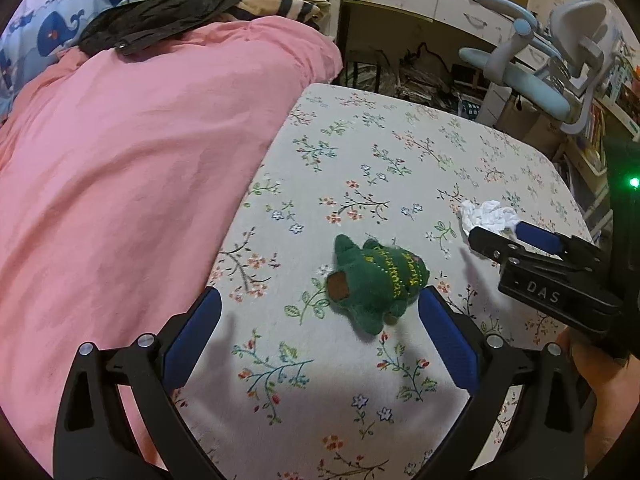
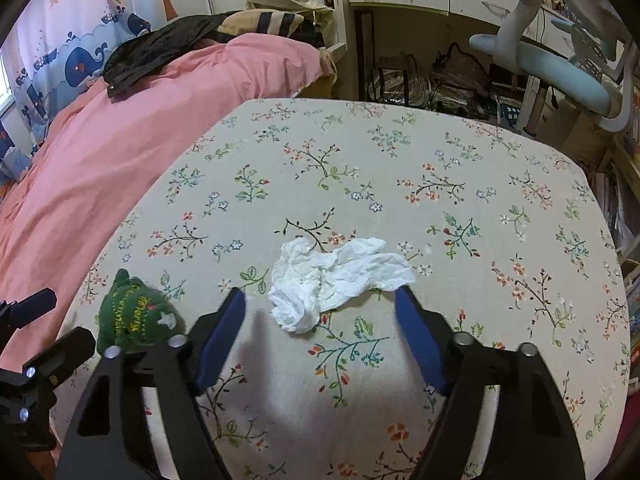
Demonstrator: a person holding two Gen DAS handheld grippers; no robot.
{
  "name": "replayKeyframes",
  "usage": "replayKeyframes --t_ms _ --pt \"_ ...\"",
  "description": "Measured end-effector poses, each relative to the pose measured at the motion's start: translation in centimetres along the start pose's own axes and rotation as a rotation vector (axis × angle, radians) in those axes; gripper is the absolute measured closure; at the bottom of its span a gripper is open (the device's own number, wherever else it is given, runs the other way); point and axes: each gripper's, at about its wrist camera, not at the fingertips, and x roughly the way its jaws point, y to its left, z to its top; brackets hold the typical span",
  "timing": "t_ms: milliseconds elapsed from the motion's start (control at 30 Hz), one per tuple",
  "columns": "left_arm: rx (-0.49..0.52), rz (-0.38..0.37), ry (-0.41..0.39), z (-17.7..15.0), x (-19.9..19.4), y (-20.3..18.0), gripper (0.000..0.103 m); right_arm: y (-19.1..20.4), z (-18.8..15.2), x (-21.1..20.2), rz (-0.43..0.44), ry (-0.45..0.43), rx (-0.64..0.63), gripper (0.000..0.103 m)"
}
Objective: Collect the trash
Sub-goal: 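Grasp the white tissue with the right gripper while the left grasps the green plush toy, then lift the tissue and green plush with both grippers toward the yellow bin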
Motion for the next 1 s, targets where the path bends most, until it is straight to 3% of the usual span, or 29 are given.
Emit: replayKeyframes --t_ms 167,233,333,400,433,500,633,1000 --pt "0.02 -0.011 0.013 0.4 1.2 -0.2 0.008 -0.4 0.1 0.8 0.005 0.023 -0.006 0.062" --pt "0.026 -0.007 0.019 0.5 1.8 -0.3 0.008 -0.5 0.2 0.8 0.011 0.025 -0.005 0.078" --pt "0.038 -0.014 0.024 0.7 2.7 -0.5 0.012 -0.5 0.2 0.7 0.016 0.028 -0.008 0.087" --pt "0.044 -0.042 0.025 0.7 3.1 -0.7 0.022 -0.6 0.2 0.7 0.022 0.027 -0.009 0.09" --pt "0.048 -0.077 0.026 0.7 3.1 -1.0 0.038 -0.7 0.2 0.5 0.025 0.027 -0.01 0.09" --pt "0.07 -0.128 0.033 0.7 3.0 -1.6 0.059 -0.7 0.1 0.2 0.031 0.022 -0.01 0.091" --pt "0.159 -0.102 0.008 0.2 2.2 -3.2 0.068 -0.6 0.1 -1.0 0.055 -0.001 -0.005 0.091" --pt "0.163 -0.086 -0.068 -0.5 -1.8 -3.1 0.07 0.4 -0.7 -4.3 0.109 -0.04 -0.03 0.091"
